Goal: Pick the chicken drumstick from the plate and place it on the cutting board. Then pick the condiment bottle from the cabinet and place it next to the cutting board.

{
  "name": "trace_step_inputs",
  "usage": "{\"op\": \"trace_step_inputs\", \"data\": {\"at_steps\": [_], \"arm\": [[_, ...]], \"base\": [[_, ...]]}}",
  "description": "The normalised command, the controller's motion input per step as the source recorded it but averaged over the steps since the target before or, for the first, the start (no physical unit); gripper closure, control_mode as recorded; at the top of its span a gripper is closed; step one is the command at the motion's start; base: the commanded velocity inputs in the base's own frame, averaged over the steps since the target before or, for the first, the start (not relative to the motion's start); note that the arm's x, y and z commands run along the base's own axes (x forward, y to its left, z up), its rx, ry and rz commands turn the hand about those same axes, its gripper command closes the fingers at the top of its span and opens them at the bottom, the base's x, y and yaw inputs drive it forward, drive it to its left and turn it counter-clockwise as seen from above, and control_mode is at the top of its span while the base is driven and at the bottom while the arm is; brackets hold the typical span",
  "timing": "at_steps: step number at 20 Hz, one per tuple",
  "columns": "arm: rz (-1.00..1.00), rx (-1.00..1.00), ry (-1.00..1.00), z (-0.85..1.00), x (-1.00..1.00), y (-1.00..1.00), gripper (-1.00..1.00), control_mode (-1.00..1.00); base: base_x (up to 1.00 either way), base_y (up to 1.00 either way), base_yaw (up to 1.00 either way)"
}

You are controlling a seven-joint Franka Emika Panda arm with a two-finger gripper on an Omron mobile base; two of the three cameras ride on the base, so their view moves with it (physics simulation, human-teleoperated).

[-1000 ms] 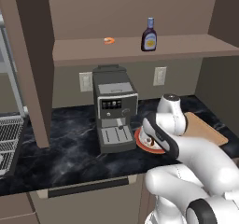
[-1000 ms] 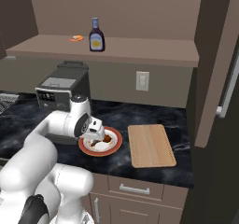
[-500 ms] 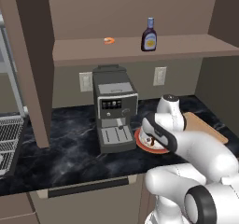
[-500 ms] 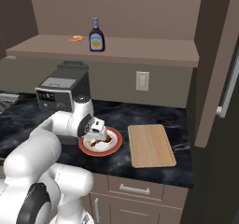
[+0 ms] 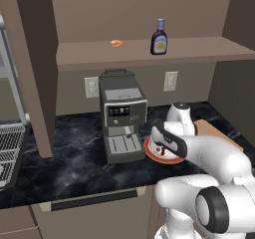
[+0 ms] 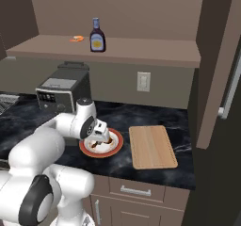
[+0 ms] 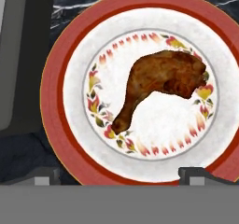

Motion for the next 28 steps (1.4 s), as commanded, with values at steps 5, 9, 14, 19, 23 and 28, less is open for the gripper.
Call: {"op": "trace_step_inputs", "data": {"at_steps": [5,9,14,19,23,28], "arm": [[0.00,0.00,0.00,-0.12,0.09,0.00,-1.00,-1.00],[0.00,0.00,0.00,-0.10,0.10,0.00,-1.00,-1.00],[0.00,0.00,0.00,-0.08,0.09,0.00,-1.00,-1.00],[0.00,0.00,0.00,-0.10,0.09,0.00,-1.00,-1.00],[0.00,0.00,0.00,-0.12,0.09,0.00,-1.00,-1.00],[0.00,0.00,0.00,-0.12,0.08,0.00,-1.00,-1.00]], "base": [[0.00,0.00,0.00],[0.00,0.00,0.00],[0.00,0.00,0.00],[0.00,0.00,0.00],[0.00,0.00,0.00],[0.00,0.00,0.00]]}}
